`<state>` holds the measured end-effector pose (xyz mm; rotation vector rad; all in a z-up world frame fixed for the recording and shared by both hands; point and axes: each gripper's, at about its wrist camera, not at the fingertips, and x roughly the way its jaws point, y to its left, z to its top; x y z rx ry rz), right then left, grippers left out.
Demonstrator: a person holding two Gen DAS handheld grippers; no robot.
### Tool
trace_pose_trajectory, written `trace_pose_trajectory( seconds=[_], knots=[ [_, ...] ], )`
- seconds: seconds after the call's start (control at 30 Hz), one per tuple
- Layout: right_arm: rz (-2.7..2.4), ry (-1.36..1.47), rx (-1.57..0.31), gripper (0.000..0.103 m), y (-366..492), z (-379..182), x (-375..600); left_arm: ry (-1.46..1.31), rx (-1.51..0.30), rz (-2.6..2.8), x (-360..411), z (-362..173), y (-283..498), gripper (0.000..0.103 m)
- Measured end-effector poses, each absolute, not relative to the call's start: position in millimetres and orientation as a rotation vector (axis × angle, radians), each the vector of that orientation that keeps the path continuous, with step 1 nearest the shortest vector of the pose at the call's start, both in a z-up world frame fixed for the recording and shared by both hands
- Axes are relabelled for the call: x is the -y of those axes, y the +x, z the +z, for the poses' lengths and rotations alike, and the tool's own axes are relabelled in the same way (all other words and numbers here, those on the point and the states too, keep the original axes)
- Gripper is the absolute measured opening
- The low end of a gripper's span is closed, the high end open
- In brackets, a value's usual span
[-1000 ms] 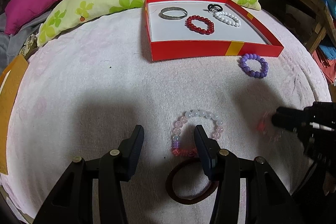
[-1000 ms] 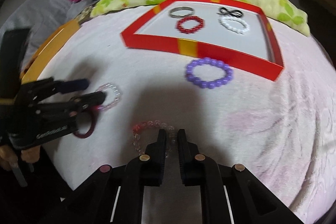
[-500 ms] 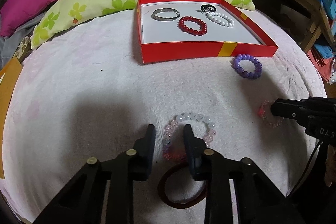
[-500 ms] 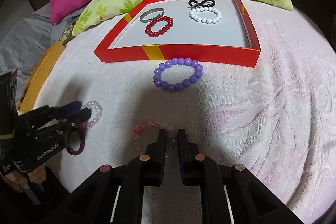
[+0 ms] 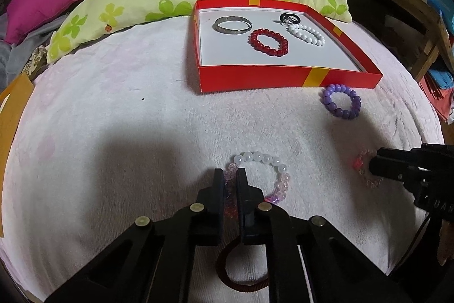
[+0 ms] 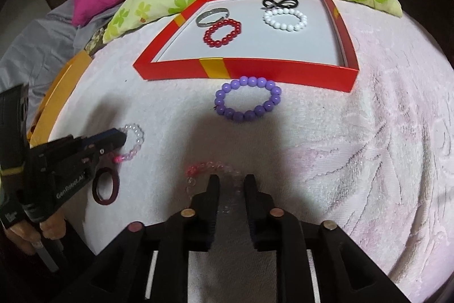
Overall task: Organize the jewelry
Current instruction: 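Grasp the pink bead bracelet with the right tool while the left tool grasps the pink-white bead bracelet, then carry both pink bead bracelets up and over the red tray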
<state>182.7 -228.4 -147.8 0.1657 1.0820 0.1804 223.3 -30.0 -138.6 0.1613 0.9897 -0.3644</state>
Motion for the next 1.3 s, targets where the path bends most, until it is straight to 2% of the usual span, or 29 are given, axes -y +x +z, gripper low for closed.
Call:
trace_pose_trajectory(
  seconds=[0.1, 0.13, 0.17, 0.23, 0.73, 1.3],
  knots=[
    [0.178, 0.100, -1.066, 0.023, 180, -149, 221, 0.172, -0.987, -0.357, 32, -139, 223, 0.009],
    [0.180, 0.073, -1.061, 0.020, 179, -149, 218, 0.177, -0.985, -0.357, 33, -140, 223, 0.009],
    [0.179, 0.040, -1.050, 0.012, 178, -149, 214, 0.184, -0.983, -0.357, 34, -140, 223, 0.009],
    [0.168, 0.008, -1.040, 0.009, 177, -149, 212, 0.188, -0.978, -0.361, 35, -140, 222, 0.009],
    [0.039, 0.162, -0.970, 0.009, 190, -138, 251, 0.200, -0.951, -0.375, 47, -135, 219, 0.008],
    [0.046, 0.205, -1.023, 0.009, 195, -149, 259, 0.158, -0.977, -0.402, 44, -138, 225, 0.010]
  ],
)
